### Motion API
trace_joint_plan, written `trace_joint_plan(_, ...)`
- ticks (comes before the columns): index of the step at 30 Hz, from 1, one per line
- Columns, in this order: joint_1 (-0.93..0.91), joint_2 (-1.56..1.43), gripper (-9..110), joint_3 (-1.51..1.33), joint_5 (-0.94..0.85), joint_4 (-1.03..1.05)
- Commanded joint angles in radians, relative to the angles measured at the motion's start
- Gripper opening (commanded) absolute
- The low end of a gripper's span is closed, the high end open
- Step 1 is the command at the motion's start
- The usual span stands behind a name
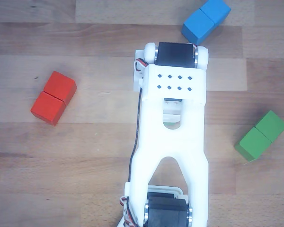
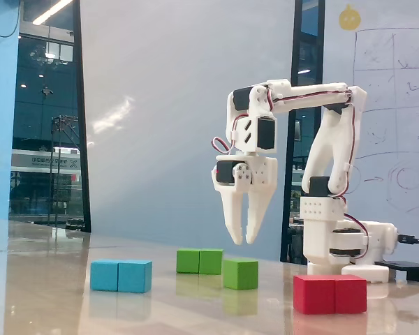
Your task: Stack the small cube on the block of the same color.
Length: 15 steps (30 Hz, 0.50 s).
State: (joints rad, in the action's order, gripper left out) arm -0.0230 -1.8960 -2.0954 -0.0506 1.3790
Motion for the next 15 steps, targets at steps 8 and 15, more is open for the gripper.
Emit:
trace_joint_plan(8, -0.009, 0.054, 18, 0.081, 0.005, 0.008)
trace_joint_plan(15, -0.009, 0.103, 19, 0.081, 0.0, 0.008)
